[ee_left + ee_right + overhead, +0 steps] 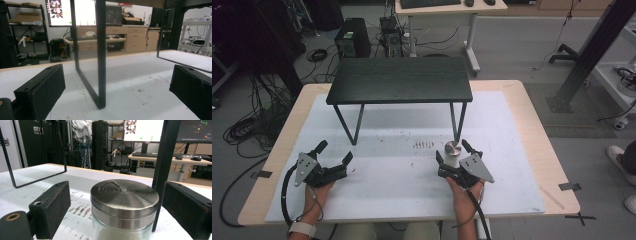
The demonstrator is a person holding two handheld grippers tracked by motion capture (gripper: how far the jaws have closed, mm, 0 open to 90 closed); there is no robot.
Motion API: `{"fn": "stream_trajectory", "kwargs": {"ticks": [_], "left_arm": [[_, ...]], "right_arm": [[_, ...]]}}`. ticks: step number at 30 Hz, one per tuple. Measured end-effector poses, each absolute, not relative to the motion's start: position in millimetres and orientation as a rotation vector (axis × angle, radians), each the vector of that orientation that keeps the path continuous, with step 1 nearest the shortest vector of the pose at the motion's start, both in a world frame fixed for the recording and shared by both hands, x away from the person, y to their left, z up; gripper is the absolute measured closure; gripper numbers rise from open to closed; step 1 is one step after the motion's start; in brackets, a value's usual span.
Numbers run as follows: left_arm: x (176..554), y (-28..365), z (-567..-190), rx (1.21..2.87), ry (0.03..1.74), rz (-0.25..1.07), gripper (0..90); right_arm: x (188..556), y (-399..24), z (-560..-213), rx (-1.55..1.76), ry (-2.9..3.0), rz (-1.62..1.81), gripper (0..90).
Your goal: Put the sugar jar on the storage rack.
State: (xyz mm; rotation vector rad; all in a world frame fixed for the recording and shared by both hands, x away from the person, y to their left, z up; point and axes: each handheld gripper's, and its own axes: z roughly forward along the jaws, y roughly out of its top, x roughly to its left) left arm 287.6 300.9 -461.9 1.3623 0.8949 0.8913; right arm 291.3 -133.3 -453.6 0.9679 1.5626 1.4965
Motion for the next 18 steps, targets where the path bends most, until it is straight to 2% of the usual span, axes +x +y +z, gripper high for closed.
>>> {"fn": "stream_trajectory", "kwargs": {"ticks": [15,18], "left_arm": [[287.6,300.8,-461.9,1.36,0.895,0.891,0.2],[287.6,300.8,-461.9,1.36,0.895,0.891,0.2]], "right_arm": [[291.6,-134.5,-455.7,0.974,1.56,1.494,10.2],[292.0,-134.8,-456.5,0.974,1.561,1.493,12.7]]}}
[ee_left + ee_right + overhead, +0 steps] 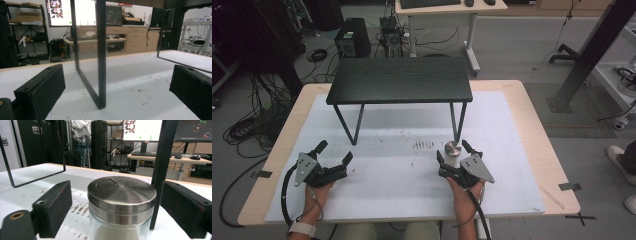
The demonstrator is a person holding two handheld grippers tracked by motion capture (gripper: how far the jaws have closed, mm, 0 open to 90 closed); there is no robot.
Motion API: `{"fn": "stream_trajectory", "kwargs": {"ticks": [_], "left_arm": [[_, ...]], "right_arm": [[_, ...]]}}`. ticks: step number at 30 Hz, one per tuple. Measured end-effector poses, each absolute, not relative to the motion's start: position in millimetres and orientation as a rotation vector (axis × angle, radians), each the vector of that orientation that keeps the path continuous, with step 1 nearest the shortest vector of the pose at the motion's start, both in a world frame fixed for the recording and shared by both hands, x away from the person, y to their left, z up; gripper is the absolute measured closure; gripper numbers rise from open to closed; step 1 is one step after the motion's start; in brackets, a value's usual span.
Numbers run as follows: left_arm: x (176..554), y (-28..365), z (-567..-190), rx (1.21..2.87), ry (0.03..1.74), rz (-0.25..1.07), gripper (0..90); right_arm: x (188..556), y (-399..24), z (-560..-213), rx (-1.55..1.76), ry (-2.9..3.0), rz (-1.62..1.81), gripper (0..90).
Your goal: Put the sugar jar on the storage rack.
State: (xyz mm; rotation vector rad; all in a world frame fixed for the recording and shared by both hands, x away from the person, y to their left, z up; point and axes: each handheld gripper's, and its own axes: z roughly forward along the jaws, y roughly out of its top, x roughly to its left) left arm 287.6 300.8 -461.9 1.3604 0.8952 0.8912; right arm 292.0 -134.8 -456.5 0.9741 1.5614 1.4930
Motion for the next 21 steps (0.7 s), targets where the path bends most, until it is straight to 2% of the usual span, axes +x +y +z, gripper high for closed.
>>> {"fn": "stream_trajectory", "kwargs": {"ticks": [21], "left_arm": [[287.5,300.8,-461.9,1.359,0.897,0.892,0.2]], "right_arm": [[292.5,-134.8,-458.9,0.952,1.56,1.487,39.3]]}}
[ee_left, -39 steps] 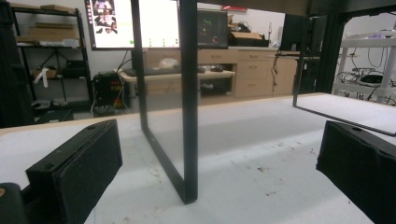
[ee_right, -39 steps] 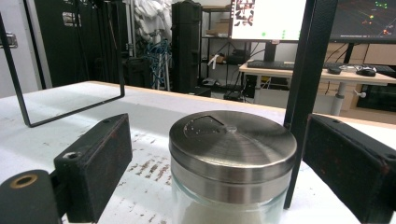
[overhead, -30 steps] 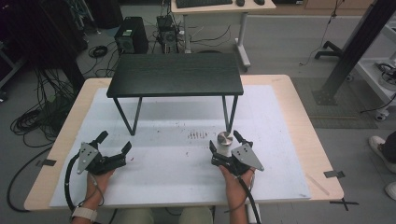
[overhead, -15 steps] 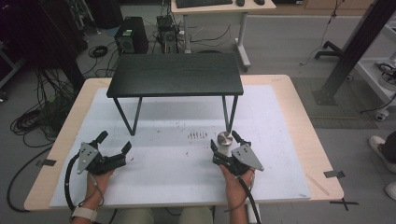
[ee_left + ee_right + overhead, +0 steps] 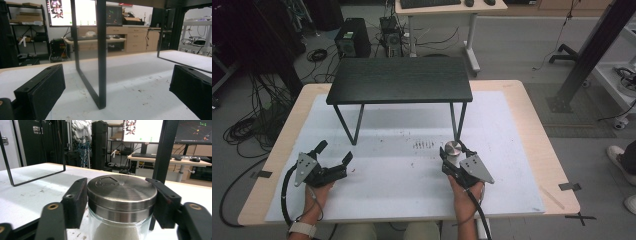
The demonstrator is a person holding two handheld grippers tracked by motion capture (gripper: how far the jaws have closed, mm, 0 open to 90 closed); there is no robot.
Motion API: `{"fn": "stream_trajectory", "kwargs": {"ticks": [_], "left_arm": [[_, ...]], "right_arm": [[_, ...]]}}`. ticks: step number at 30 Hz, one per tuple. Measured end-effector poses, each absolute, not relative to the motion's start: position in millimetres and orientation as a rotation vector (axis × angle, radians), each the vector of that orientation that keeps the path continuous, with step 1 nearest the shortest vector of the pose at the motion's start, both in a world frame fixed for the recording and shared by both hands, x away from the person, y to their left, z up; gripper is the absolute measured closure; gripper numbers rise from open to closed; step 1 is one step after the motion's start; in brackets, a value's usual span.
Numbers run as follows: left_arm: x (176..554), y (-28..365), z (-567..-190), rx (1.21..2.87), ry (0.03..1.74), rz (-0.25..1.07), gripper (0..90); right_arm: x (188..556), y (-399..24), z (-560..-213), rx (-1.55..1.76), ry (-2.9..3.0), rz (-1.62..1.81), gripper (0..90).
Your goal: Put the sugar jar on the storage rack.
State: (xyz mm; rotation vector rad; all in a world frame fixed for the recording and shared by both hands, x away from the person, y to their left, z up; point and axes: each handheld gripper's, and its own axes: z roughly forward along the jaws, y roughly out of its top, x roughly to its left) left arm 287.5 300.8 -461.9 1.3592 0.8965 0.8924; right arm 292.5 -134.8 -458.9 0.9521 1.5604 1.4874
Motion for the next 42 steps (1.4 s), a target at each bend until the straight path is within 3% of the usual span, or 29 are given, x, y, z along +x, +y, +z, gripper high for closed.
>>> {"fn": "stream_trajectory", "kwargs": {"ticks": [4,42], "left_arm": [[287.5,300.8,-461.9,1.359,0.897,0.893,0.2],[287.5,300.9,-461.9,1.36,0.897,0.894,0.2]], "right_arm": [[292.4,-135.8,-459.0,0.957,1.553,1.486,42.6],[292.3,-136.3,-457.9,0.959,1.568,1.489,42.9]]}}
